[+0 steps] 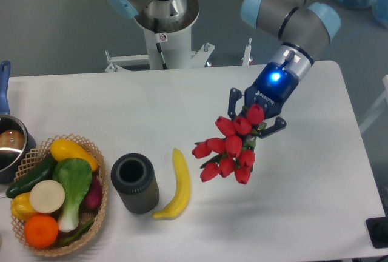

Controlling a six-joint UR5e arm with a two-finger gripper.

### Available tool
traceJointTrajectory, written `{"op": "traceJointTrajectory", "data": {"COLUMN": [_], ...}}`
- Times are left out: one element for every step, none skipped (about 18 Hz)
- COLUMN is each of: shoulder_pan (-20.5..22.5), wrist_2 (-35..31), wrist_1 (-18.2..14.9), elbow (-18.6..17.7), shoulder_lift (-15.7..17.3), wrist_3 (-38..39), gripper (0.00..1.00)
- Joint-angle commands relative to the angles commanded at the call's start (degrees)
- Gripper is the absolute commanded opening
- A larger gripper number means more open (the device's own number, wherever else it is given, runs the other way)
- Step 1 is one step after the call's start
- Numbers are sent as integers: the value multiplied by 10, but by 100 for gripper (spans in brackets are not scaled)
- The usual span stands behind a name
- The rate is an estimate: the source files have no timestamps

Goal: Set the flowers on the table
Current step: 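Carry the red tulip bunch down toward the table beside the banana, then lower the held tulips onto the table surface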

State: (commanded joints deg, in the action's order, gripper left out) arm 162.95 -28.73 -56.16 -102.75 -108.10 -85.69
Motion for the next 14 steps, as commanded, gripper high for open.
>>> {"op": "traceJointTrajectory", "data": {"shoulder_pan": [0, 0, 0, 0, 0, 0, 0, -1, -1, -5, -8, -9, -9, -10], "wrist_2": [-10, -21, -33, -46, -54, -63, -71, -82, -91, -96, -97, -97, -97, -97], "wrist_1": [0, 1, 1, 2, 1, 1, 1, 1, 1, 1, 1, 2, 2, 2], "elbow": [-1, -2, -1, 0, 3, 5, 4, 4, 4, 4, 5, 5, 5, 4], "shoulder_lift": [-5, -11, -18, -23, -28, -32, -34, -38, -41, -43, -47, -50, -56, -59], "wrist_3": [0, -3, -9, -16, -22, -25, -32, -39, -43, -47, -48, -52, -58, -63], "gripper": [32, 32, 32, 32, 32, 32, 32, 32, 32, 32, 32, 32, 32, 32]}}
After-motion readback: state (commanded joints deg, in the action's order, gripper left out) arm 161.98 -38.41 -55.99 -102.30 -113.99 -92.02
